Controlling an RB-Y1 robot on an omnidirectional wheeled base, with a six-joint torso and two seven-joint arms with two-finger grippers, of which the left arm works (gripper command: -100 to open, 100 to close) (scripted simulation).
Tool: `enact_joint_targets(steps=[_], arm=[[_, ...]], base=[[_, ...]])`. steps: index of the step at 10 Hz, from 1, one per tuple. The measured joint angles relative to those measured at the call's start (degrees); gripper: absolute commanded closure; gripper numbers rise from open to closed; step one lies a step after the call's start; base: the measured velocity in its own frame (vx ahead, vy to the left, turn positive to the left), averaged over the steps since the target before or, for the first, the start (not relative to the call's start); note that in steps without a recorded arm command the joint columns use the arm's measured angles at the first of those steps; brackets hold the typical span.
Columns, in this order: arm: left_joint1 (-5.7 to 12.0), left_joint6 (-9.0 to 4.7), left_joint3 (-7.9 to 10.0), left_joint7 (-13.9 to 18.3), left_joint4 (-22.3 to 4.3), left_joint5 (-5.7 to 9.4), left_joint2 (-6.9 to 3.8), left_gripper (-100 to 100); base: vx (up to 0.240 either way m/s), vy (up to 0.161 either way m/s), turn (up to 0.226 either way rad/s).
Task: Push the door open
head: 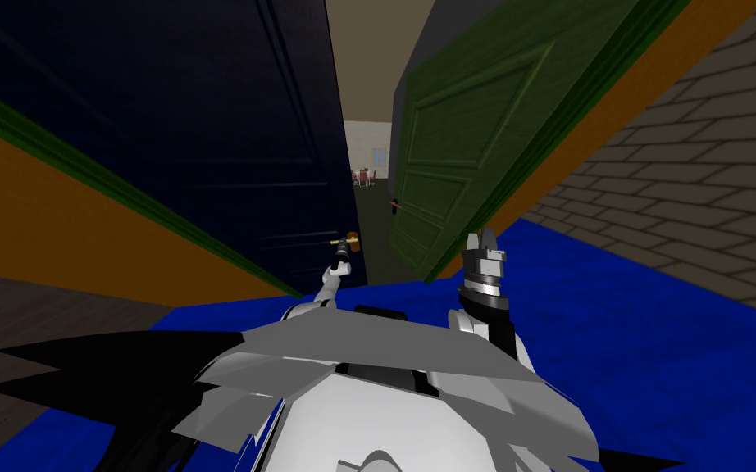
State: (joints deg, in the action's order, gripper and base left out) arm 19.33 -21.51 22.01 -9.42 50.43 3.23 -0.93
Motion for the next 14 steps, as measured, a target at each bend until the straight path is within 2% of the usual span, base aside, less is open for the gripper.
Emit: enact_joint_targets(steps=[3,4,5,6,8,9,10,11,12,13,14], arm=[[1.07,-0.25,0.38,-1.0,-0.8,1.19,-0.93,100],[1.77,-1.04,0.42,-1.2,-2.3,1.7,-1.57,100],[1.56,-1.01,0.23,-1.2,-2.2,2.35,-2.12,100],[2.38,-1.82,0.5,-1.5,-3.8,2.99,-2.67,100],[3.77,-2.58,0.89,-2.2,-6.3,4.24,-3.71,100],[4.56,-3.53,0.98,-2.4,-8.1,4.85,-4.23,100],[4.69,-3.64,1.12,-2.7,-8.3,5.43,-4.39,100],[3.8,-2.34,1.18,-3.2,-6.0,5.99,-4.22,100],[4.58,-2.78,1.19,-3.1,-7.5,6.32,-4.98,100],[5.28,-3.77,1.13,-2.9,-9.1,6.75,-5.61,100],[5.82,-4.24,1.36,-3.4,-10.2,7.42,-5.61,100]], base=[[0.204,-0.029,0.104],[0.235,-0.078,0.151],[0.211,-0.1,0.173],[0.191,-0.071,0.154],[0.198,-0.035,0.119],[0.203,-0.072,0.138],[0.2,-0.089,0.149],[0.127,-0.053,0.103],[0.104,-0.05,0.102],[0.167,-0.088,0.188],[0.203,-0.101,0.169]])
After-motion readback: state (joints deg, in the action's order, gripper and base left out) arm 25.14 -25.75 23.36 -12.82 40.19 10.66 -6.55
